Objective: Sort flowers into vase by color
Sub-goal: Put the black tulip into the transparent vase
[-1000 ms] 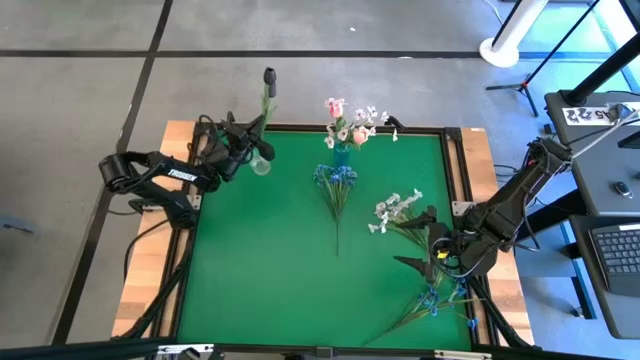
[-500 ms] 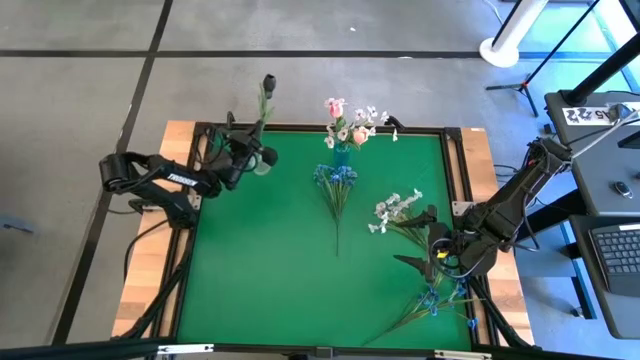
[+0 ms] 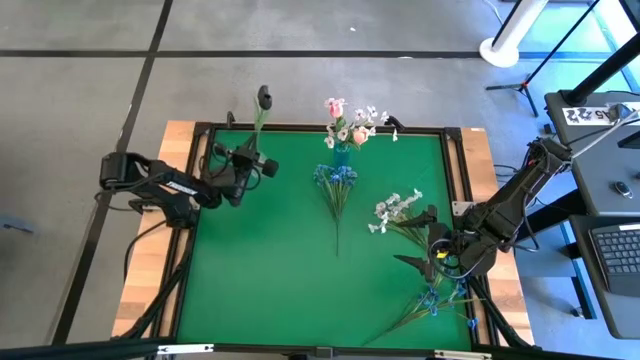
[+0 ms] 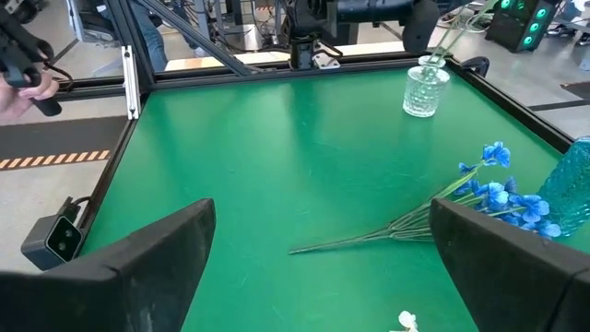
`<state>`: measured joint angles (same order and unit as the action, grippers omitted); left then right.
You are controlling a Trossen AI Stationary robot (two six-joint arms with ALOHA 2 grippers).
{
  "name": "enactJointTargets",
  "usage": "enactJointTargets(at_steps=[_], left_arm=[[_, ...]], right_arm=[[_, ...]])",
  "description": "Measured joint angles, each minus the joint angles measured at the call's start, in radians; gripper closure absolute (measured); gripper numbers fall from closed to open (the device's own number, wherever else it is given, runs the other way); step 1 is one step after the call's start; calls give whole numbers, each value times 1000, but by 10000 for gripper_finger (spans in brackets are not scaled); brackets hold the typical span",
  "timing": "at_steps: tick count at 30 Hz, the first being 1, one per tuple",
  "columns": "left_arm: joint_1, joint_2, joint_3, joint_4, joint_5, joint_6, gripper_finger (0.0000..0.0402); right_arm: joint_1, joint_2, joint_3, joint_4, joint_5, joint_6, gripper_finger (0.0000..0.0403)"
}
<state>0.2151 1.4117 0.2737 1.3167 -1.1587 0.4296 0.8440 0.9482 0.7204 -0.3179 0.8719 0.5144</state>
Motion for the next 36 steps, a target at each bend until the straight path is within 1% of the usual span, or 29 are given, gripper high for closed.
enactJointTargets(at_steps=[7, 10, 14, 19, 22, 25, 27, 31, 36], left_arm=[[-57, 0, 0, -26, -61, 23, 399], [-69, 0, 0, -34, -84, 41, 381], [-75, 0, 0, -35, -117, 45, 334], [-95, 0, 0, -34, -180, 45, 256], [-134, 0, 0, -29, -257, 75, 213], [-188, 0, 2, -11, -357, 144, 187], [-237, 0, 6, 19, -411, 195, 179], [-357, -27, 14, 60, -414, 204, 175], [-453, -66, 42, 129, -411, 205, 175]], right_arm=[[0, 0, 0, 0, 0, 0, 6], [0, 0, 0, -2, 0, 0, 6], [0, 0, 0, -7, -1, 0, 6], [0, 0, 0, -15, -1, 0, 6], [0, 0, 0, -32, -1, 9, 6], [0, 0, 1, -79, -1, 56, 6], [0, 0, 1, -113, 1, 88, 6], [0, 0, 1, -143, 4, 118, 6], [0, 0, 1, -142, 5, 117, 6]])
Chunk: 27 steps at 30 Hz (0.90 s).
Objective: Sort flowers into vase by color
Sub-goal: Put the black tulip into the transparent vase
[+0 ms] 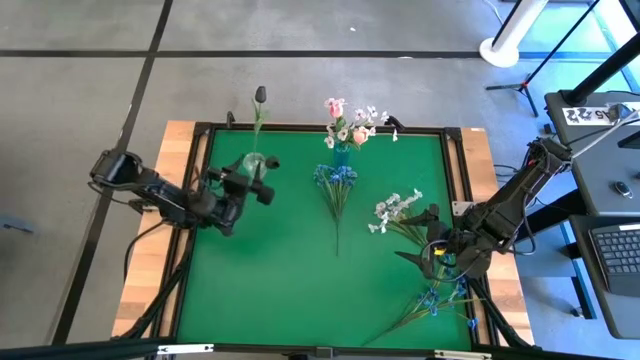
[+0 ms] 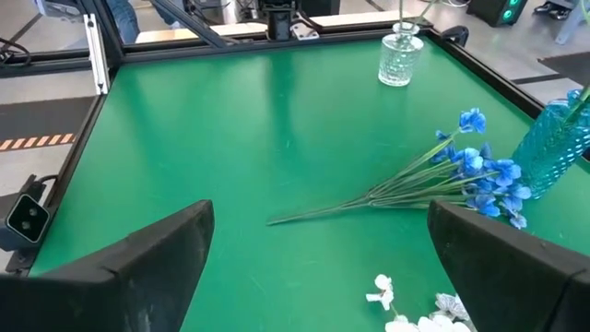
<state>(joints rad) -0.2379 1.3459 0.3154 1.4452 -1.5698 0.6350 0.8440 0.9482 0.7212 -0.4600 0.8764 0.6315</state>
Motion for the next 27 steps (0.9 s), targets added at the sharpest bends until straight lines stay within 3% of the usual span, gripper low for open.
enactJointTargets(at_steps=[5, 17, 27], left_arm=[[-35, -32, 5, 0, -1, 5, 175], [158, -87, 5, 1, -2, 8, 175], [168, -183, 14, 5, 10, 47, 175]], right_arm=[[0, 0, 0, 0, 3, 0, 6], [0, 0, 0, 1, -12, 0, 6], [0, 0, 0, 1, -12, 0, 6]])
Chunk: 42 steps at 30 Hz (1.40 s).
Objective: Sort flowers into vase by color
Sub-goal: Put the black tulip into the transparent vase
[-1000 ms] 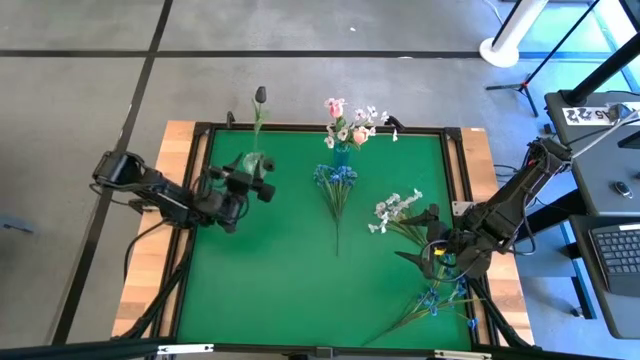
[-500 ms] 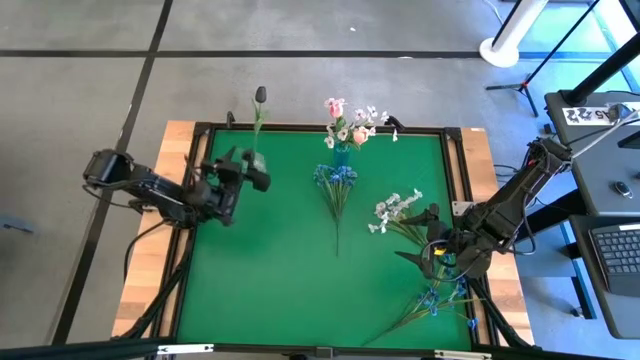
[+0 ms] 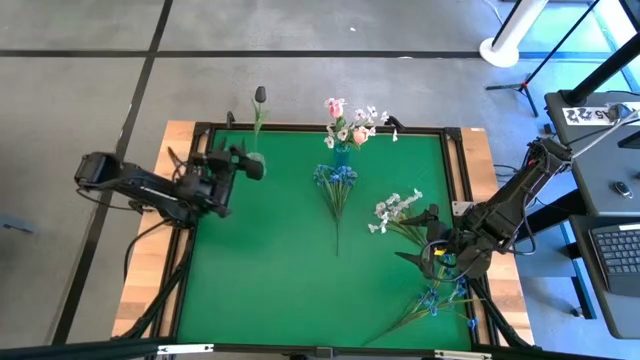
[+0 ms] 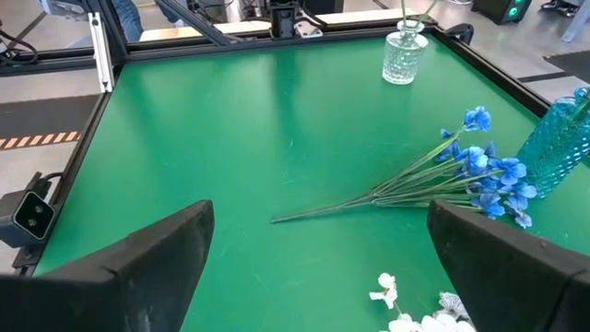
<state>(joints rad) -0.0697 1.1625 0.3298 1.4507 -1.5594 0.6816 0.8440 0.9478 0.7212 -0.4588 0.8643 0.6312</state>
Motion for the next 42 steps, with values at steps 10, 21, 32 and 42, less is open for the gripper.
enactJointTargets(at_steps=[10, 21, 32, 42], left_arm=[[75, -97, 49, -28, 68, 58, 175], [73, -99, 209, -160, 95, 114, 175], [-12, -98, 412, -350, 95, 109, 175], [-351, -11, 576, -638, 69, -84, 175]], right_arm=[[0, 0, 0, 0, 26, -8, 6], [0, 0, 0, 0, 34, -11, 6], [0, 0, 0, -1, 7, -11, 6], [0, 0, 0, -14, 18, -11, 6]])
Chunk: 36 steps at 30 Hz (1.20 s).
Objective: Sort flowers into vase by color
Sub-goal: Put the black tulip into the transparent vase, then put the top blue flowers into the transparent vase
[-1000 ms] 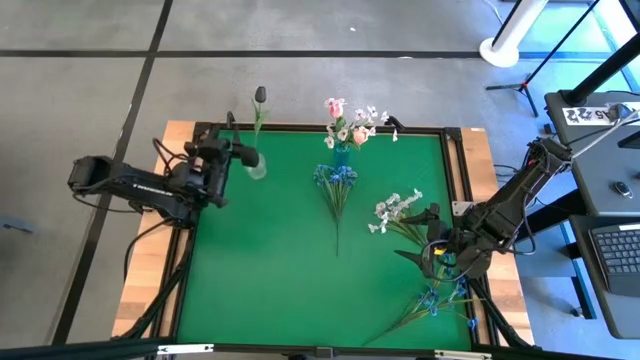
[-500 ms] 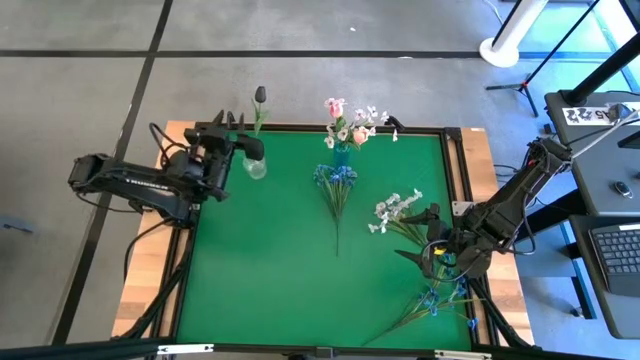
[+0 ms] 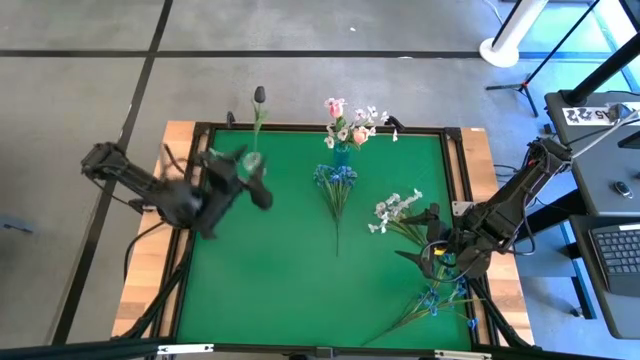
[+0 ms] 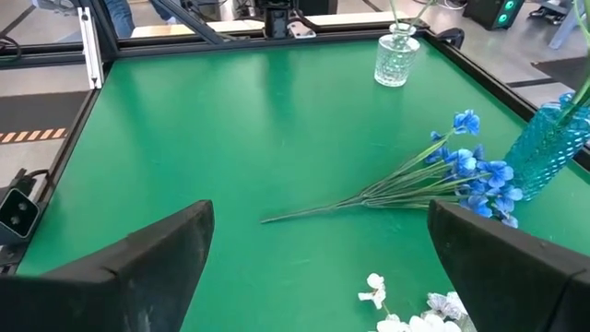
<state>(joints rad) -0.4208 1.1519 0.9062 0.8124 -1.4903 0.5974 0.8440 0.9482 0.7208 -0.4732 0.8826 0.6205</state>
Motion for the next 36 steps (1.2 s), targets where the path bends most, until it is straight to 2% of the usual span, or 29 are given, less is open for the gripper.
enactJointTargets(at_steps=[5, 10, 13, 18, 21, 23, 25, 30, 36], left_arm=[[-152, 154, 2, -123, -33, -284, 175], [-219, 359, 2, -133, 78, -605, 175], [-198, 474, 1, -133, 255, -852, 175], [-70, 630, 1, -218, 699, -1303, 175], [14, 687, 1, -287, 911, -1477, 175], [62, 699, 14, -365, 995, -1535, 175], [103, 701, 55, -497, 1033, -1564, 175], [182, 702, 198, -852, 1037, -1591, 175], [257, 719, 321, -1018, 1037, -1592, 175]], right_arm=[[0, 0, 0, 0, 7, 5, 6], [0, 0, 0, 0, 39, 15, 6], [0, 0, 0, 0, 59, 41, 6], [0, 0, 0, 0, 54, 61, 6], [0, 0, 0, 1, 39, 61, 6], [0, 0, 0, 1, 23, 62, 6], [0, 0, 0, 1, 14, 63, 6], [0, 0, 0, 0, 14, 53, 6], [0, 0, 0, -2, 17, 23, 6]])
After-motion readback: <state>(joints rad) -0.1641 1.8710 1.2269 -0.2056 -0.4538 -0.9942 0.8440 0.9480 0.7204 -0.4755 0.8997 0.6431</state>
